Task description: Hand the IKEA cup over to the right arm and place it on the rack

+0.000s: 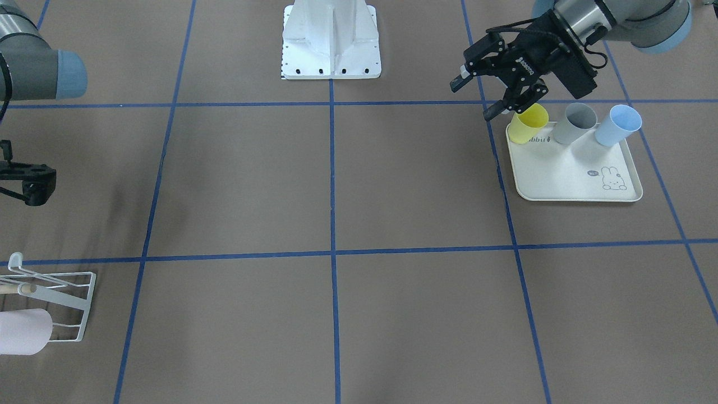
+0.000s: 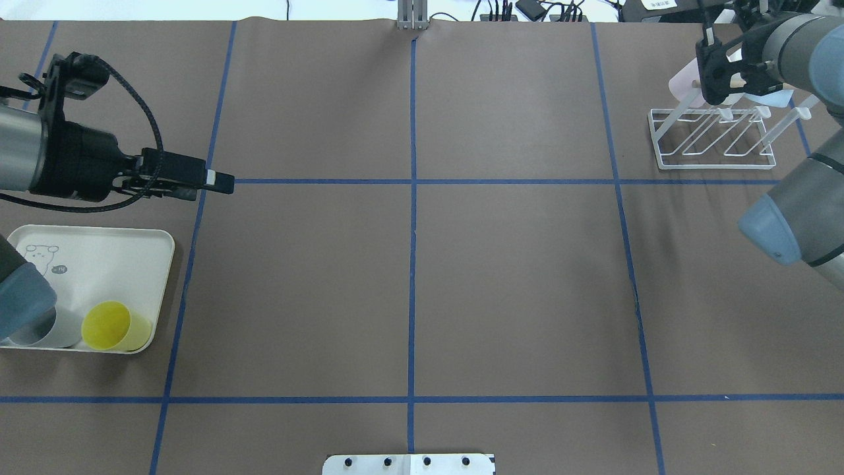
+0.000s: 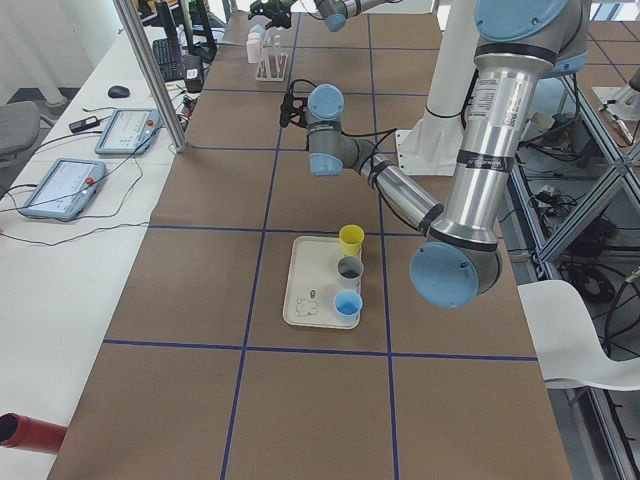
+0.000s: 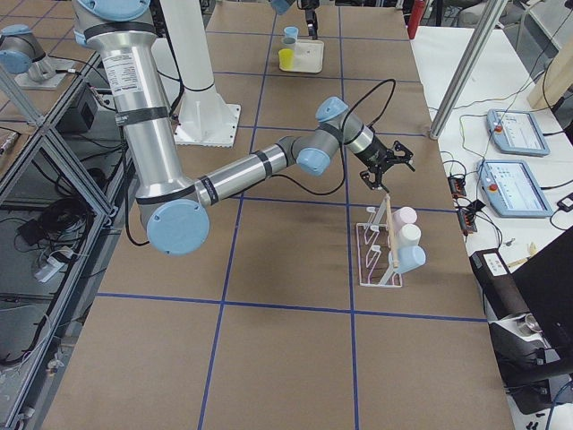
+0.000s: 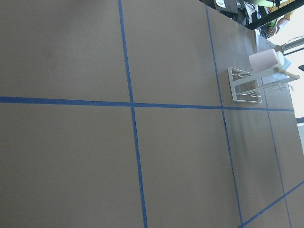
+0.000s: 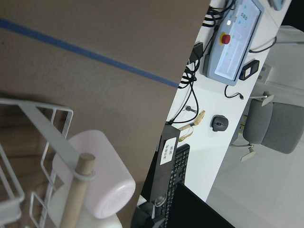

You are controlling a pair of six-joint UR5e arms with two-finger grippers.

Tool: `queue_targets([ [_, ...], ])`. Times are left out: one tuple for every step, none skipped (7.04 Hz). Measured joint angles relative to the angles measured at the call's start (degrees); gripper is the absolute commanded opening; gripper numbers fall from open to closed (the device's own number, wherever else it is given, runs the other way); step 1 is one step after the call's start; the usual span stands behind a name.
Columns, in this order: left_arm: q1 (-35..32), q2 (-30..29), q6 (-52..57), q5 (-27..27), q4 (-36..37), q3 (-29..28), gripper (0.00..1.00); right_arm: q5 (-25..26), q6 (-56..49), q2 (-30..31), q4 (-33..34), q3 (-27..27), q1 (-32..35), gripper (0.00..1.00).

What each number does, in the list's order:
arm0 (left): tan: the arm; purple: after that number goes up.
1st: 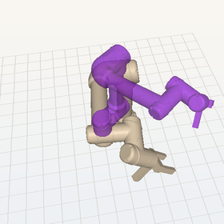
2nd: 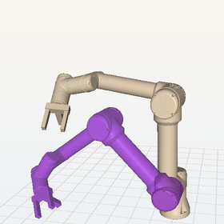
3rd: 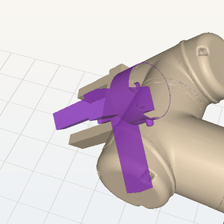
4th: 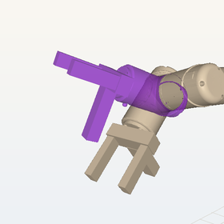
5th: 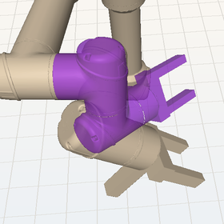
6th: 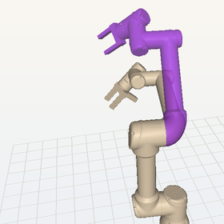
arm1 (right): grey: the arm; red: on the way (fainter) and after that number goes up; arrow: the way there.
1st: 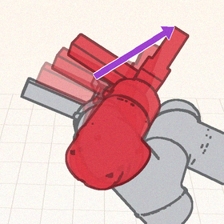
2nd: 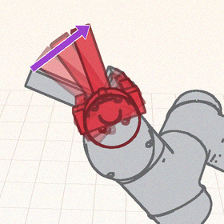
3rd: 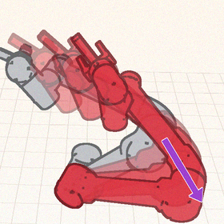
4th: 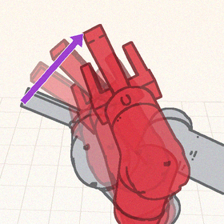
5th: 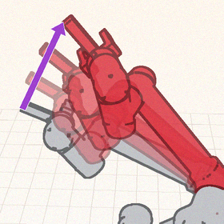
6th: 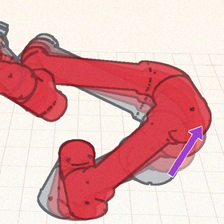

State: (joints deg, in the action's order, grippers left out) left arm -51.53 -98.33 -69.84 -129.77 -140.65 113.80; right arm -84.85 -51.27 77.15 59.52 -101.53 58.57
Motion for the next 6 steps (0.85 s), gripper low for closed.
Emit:
queue_targets([
  [-1.36, 4.06, 7.64, 0.76, 0.07, 0.1, 1.0, -3.11, 12.04, 1.9, -0.36, -2.87, -0.18, 1.0],
  [-2.32, 8.54, 15.61, 2.83, 0.1, 0.13, 1.0, -6.01, 24.13, 3.81, -1.11, -5.79, -0.73, 1.0],
  [-2.7, 12.98, 22.54, 6.0, 0.09, 0.14, 1.0, -8.71, 35.08, 5.34, -2.11, -7.91, -1.83, 1.0],
  [-2.86, 17.1, 28.66, 9.02, -0.03, 0.16, 1.0, -12.06, 45.73, 6.42, -2.8, -9.26, -3.3, 1.0],
  [-3.76, 21.12, 35.37, 11.01, -0.27, 0.04, 1.0, -14.84, 54.08, 6.85, -3.13, -10.3, -4.81, 1.0],
  [-6.31, 24.92, 42.83, 11.87, -0.48, -0.21, 1.0, -16.73, 59.2, 6.82, -3.3, -10.99, -6.25, 1.0],
])
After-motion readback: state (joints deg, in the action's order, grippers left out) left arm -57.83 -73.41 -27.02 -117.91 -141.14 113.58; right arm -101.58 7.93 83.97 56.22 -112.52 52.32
